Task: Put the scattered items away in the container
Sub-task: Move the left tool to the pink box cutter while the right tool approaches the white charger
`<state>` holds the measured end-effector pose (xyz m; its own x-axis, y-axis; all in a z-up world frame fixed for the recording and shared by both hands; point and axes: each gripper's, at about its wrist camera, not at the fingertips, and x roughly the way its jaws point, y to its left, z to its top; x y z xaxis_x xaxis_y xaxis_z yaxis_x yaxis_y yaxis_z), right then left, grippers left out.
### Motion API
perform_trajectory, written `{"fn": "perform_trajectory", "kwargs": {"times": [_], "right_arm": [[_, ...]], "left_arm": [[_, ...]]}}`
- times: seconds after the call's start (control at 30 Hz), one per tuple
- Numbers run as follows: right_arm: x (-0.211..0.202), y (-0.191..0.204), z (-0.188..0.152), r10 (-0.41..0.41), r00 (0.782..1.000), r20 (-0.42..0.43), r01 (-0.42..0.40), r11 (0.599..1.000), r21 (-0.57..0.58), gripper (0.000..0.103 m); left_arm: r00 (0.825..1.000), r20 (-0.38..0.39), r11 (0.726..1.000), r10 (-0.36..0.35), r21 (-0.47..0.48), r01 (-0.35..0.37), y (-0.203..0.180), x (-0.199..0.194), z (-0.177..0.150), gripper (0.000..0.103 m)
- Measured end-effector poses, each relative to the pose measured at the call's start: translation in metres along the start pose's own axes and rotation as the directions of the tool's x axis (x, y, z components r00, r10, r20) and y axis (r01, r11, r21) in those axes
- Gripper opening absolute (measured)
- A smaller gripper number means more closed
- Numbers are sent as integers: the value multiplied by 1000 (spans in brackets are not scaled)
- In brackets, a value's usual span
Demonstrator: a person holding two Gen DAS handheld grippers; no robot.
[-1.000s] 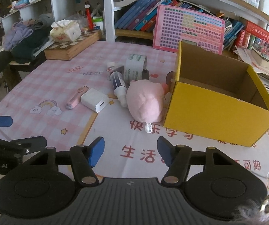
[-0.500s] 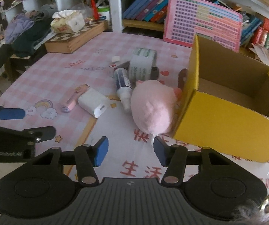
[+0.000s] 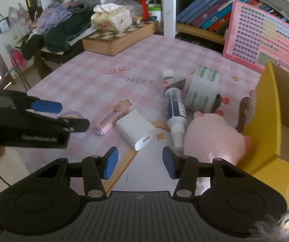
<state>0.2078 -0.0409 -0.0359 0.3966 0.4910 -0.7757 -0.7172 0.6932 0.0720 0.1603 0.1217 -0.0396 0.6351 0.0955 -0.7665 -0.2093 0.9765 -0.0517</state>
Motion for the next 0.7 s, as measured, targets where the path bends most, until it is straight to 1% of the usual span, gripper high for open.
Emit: {"fn": "perform_trajectory", "kwargs": {"times": [0.07,0.2,0.27,0.33,0.5,0.6,0.7], "right_arm": [[10,-2,5,11,1000,-14,-11,1000,-8,47],[31,-6,18,53,998,-46,-55,998,-29,51],[40,-6,24,59,997,-58,-62,997,-44,54],[48,-6,29,68,996,-65,-72,996,-59,64],[66,-5,36,84,993,-78,-91,992,-86,64],[73,-3,36,80,993,-87,-89,990,-111,58],[69,-5,34,88,992,-95,-99,988,-120,52]], "left_arm": [[1000,-8,1000,7,-3,-7,3,3,3,65],[999,-28,999,25,-32,-26,10,11,8,65],[999,-34,999,24,-42,-26,13,13,11,65],[999,-39,999,20,-46,-22,15,17,14,64],[998,-58,998,23,-53,-26,16,26,21,65],[998,-65,999,10,-39,-13,13,29,25,65],[998,-68,1000,-2,-21,1,7,34,29,65]]}}
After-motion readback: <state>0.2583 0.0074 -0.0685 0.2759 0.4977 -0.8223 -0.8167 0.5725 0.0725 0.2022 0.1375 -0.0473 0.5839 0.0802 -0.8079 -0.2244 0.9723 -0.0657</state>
